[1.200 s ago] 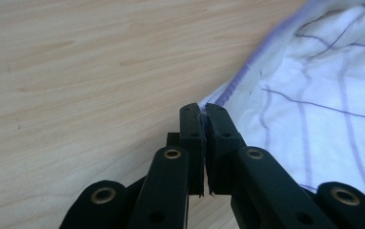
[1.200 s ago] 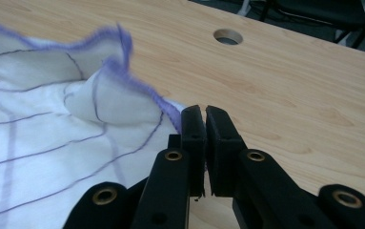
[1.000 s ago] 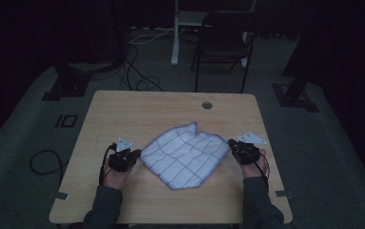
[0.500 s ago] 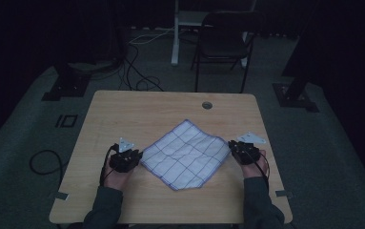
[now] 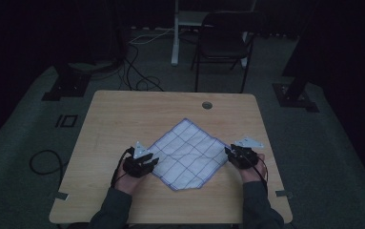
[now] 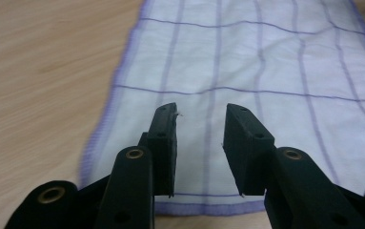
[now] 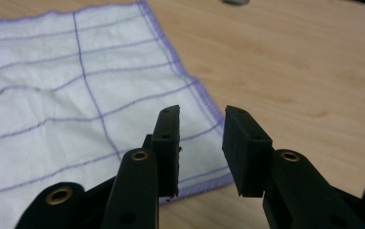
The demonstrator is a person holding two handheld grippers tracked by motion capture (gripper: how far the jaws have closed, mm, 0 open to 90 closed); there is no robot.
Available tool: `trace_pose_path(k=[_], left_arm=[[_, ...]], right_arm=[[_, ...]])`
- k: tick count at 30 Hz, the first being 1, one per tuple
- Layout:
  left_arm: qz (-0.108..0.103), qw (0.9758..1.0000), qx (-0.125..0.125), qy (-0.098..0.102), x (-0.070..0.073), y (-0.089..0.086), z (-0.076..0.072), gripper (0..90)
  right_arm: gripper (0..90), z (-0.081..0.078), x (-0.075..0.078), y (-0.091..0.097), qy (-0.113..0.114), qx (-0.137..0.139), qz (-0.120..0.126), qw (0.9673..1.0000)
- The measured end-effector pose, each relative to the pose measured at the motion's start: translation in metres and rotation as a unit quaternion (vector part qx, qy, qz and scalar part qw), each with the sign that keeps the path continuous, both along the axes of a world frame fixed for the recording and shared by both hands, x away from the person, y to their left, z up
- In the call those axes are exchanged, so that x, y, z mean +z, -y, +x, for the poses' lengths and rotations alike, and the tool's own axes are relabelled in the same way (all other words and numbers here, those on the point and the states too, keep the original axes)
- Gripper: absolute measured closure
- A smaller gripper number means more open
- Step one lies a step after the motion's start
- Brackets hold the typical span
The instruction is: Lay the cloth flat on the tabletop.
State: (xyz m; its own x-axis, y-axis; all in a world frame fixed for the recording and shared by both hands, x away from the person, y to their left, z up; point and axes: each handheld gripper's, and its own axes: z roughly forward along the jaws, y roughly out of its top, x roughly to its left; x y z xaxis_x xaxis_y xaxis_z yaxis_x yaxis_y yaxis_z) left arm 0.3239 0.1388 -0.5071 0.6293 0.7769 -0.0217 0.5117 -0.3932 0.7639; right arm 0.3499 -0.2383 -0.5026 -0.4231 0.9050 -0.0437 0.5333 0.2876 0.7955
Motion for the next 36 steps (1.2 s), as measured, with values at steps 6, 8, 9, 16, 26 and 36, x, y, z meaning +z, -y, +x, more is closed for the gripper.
trace_pose_path(k=[6,8,9,16,26,36], left_arm=[[0.001,0.9992,-0.039,-0.007,-0.006,0.020,-0.011,64.2],[0.003,0.9986,-0.051,-0.010,-0.008,0.025,-0.014,64.1],[0.004,0.9982,-0.058,-0.012,-0.009,0.029,-0.015,64.0],[0.010,0.9935,-0.110,-0.025,-0.016,0.050,-0.027,63.5],[-0.001,0.9812,-0.189,-0.038,-0.020,0.076,-0.040,59.9],[0.045,0.9788,-0.197,-0.034,-0.027,0.088,-0.039,73.9]], right_arm=[[72.6,-0.004,-0.012,-0.002,-0.021,0.018,-0.005,0.9996],[72.6,-0.005,-0.013,-0.002,-0.022,0.022,-0.006,0.9995],[72.6,-0.005,-0.014,-0.003,-0.023,0.022,-0.006,0.9995],[72.6,-0.006,-0.016,-0.005,-0.025,0.026,-0.007,0.9993],[73.2,-0.007,-0.017,-0.006,-0.028,0.030,-0.010,0.9991],[74.4,-0.005,-0.021,-0.006,-0.033,0.027,-0.013,0.9990]])
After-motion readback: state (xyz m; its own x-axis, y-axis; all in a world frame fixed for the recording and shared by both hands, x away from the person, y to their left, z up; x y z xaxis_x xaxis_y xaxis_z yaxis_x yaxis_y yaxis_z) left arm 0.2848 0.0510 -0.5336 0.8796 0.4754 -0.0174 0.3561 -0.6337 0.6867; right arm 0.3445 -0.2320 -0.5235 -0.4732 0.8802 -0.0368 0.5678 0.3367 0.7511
